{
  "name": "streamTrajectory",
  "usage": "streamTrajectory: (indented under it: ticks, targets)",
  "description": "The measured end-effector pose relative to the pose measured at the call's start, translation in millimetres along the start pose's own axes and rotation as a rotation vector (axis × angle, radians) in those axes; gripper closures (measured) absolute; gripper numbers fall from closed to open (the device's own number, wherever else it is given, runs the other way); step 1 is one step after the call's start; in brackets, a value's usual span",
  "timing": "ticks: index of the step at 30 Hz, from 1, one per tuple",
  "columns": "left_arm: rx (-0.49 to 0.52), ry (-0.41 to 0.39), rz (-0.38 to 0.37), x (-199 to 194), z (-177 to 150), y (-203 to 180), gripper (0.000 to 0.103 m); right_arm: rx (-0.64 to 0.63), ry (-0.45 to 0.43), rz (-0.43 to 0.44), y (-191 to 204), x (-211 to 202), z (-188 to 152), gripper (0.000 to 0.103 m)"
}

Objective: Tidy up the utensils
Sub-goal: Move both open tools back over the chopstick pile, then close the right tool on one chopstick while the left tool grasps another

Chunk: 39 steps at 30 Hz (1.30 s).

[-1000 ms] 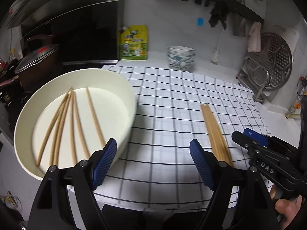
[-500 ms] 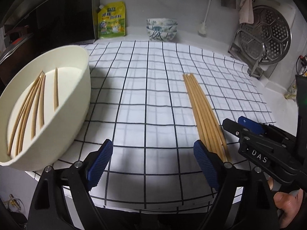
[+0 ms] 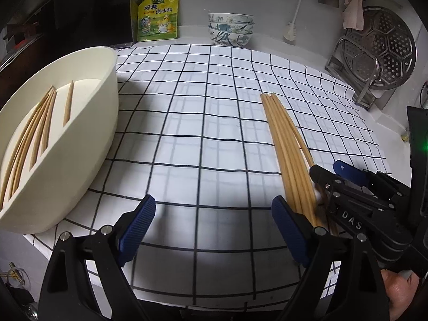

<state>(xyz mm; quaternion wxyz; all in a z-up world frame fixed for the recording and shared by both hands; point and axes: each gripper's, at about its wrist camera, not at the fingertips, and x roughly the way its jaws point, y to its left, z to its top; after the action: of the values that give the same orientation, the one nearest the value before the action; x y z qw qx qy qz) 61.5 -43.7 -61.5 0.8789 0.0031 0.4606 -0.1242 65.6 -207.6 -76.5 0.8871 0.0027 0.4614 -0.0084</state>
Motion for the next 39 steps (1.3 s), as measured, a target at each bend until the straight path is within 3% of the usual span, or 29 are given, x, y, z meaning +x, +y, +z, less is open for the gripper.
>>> streamTrajectory:
  ticks: [13, 28, 36, 39]
  targets:
    - [0.033, 0.001, 0.021, 30, 11, -33, 0.015, 0.075, -0.012, -0.027, -48, -6, -5, 0.059]
    - [0.104, -0.04, 0.141, 31, 7, -38, 0.006, 0.075, -0.014, -0.003, -48, -7, -5, 0.058]
    - [0.129, -0.052, 0.155, 27, 4, -36, 0.006, 0.075, -0.013, 0.0, -48, -6, -3, 0.056]
    - [0.113, -0.053, 0.124, 27, 3, -31, 0.007, 0.075, -0.014, 0.0, -48, -6, -4, 0.056]
